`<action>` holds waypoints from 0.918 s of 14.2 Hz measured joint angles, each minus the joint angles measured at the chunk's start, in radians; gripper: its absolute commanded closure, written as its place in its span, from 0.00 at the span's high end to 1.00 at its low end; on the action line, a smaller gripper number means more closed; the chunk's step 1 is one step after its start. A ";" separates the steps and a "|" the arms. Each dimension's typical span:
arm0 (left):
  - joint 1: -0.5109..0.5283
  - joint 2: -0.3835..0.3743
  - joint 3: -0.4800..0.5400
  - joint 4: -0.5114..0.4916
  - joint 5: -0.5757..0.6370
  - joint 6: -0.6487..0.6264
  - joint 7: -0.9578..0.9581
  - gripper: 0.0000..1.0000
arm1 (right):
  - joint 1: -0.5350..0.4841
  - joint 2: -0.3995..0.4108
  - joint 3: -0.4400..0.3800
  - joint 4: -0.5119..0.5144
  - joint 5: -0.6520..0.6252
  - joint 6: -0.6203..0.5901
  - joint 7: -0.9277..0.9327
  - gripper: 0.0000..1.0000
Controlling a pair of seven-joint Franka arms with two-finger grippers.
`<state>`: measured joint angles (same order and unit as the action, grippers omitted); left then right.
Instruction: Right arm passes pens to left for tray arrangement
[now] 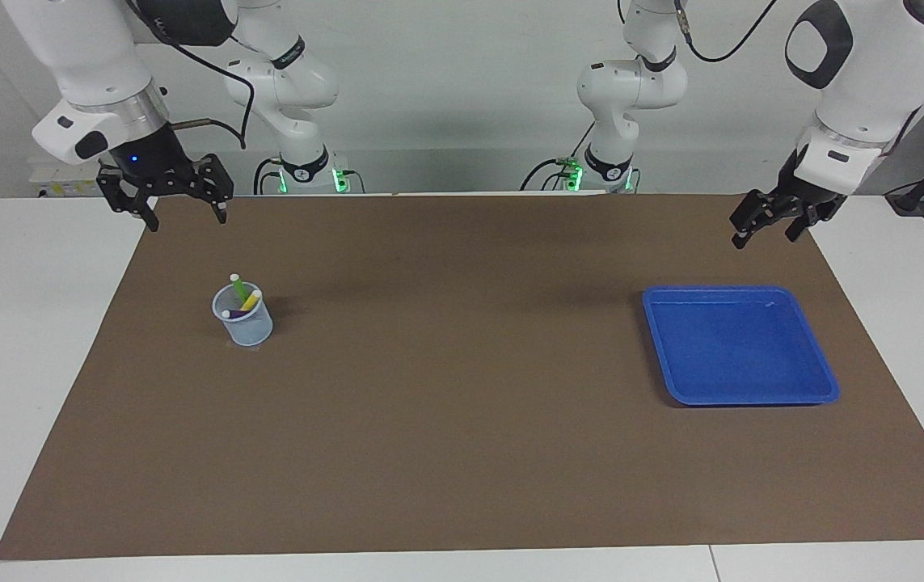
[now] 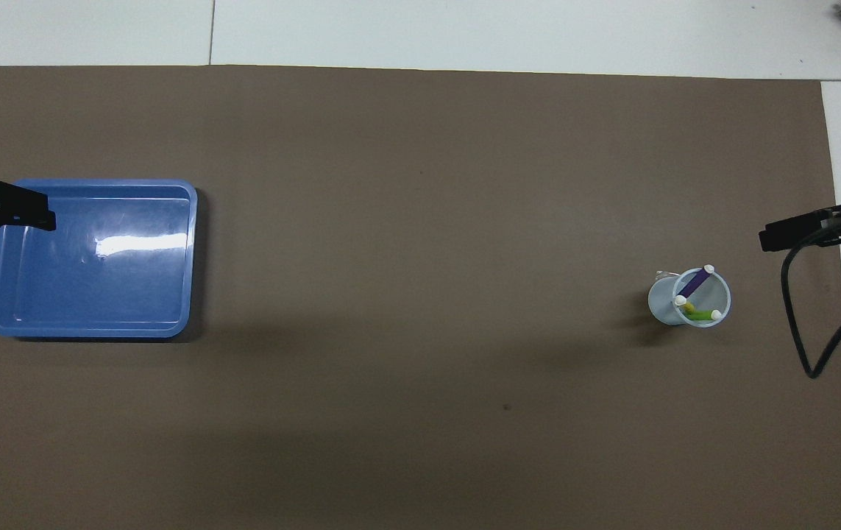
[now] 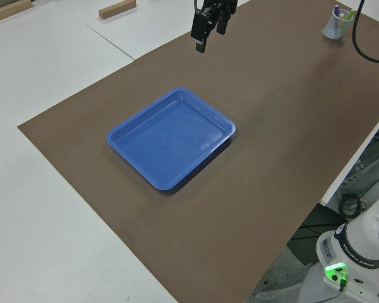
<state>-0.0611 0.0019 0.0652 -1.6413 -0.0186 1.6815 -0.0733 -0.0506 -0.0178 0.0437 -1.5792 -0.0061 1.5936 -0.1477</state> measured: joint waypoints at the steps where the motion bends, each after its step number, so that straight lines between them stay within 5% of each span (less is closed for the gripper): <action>1: 0.000 0.000 0.000 0.000 0.000 0.000 0.000 1.00 | 0.000 0.000 0.000 0.000 0.000 0.000 0.000 1.00; 13: 0.000 -0.007 0.000 0.014 0.000 0.002 0.000 1.00 | 0.000 0.000 0.000 0.001 0.000 0.012 0.000 1.00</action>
<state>-0.0611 -0.0052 0.0652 -1.6271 -0.0186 1.6835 -0.0733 -0.0502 -0.0179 0.0433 -1.5787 -0.0059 1.6059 -0.1477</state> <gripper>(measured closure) 0.000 0.000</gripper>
